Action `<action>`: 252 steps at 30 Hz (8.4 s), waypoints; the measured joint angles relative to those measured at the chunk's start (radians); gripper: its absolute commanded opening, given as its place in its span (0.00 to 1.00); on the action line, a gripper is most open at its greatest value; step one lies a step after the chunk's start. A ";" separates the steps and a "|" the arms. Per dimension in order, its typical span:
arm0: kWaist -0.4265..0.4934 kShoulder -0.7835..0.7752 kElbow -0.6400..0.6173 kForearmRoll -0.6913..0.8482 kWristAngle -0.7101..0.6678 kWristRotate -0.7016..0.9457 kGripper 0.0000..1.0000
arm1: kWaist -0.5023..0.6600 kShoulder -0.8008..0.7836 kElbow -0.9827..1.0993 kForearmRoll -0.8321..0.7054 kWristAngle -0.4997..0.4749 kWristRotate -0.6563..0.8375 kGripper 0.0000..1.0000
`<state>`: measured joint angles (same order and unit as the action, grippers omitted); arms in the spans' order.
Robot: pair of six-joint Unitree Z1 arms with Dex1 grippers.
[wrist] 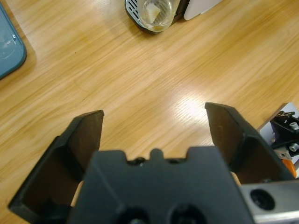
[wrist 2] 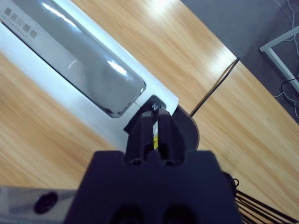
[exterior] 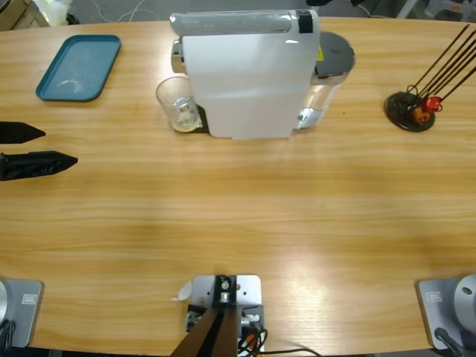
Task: Pour coffee
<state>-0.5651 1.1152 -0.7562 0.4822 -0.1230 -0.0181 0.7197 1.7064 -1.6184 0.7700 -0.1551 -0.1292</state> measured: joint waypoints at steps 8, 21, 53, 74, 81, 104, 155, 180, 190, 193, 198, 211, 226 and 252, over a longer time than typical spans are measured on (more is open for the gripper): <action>0.000 0.000 0.000 0.000 0.000 0.003 0.95 | 0.000 0.029 -0.037 0.023 0.000 -0.007 0.00; 0.000 0.000 0.000 0.000 0.000 0.003 0.95 | -0.003 0.047 -0.037 0.026 0.007 -0.009 0.00; 0.000 0.000 0.000 0.000 0.000 0.003 0.95 | -0.027 0.047 -0.004 0.008 0.007 -0.011 0.00; 0.000 0.000 0.000 0.000 0.000 0.003 0.95 | 0.019 0.043 0.007 -0.006 -0.026 0.013 0.00; 0.000 0.000 0.001 0.000 0.000 0.003 0.95 | 0.028 -0.104 -0.066 -0.024 -0.190 -0.027 0.48; -0.002 0.000 0.018 -0.027 -0.010 0.016 0.95 | 0.114 -0.578 0.955 -0.567 0.153 0.184 1.00; -0.002 -0.073 0.266 -0.453 -0.001 0.093 0.95 | 0.114 -0.710 1.171 -0.799 0.143 0.159 1.00; -0.002 -0.061 0.266 -0.453 -0.001 0.093 0.94 | 0.114 -0.698 1.171 -0.786 0.143 0.158 1.00; -0.002 -0.061 0.266 -0.453 -0.001 0.093 0.94 | 0.114 -0.698 1.170 -0.771 0.145 0.147 1.00; -0.002 -0.061 0.266 -0.453 -0.001 0.093 0.94 | 0.114 -0.697 1.170 -0.771 0.145 0.146 1.00; -0.002 -0.061 0.266 -0.453 -0.004 0.093 0.93 | 0.114 -0.695 1.170 -0.771 0.145 0.146 1.00; -0.002 -0.061 0.266 -0.453 -0.017 0.093 0.90 | 0.114 -0.695 1.170 -0.771 0.149 0.144 1.00; -0.002 -0.061 0.266 -0.453 -0.018 0.093 0.90 | 0.114 -0.695 1.170 -0.767 0.149 0.143 1.00; -0.002 -0.061 0.266 -0.453 -0.018 0.093 0.89 | 0.114 -0.694 1.170 -0.755 0.152 0.143 1.00</action>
<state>-0.5668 1.0543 -0.4904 0.0288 -0.1407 0.0745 0.8333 1.0120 -0.4482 0.0154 -0.0033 0.0141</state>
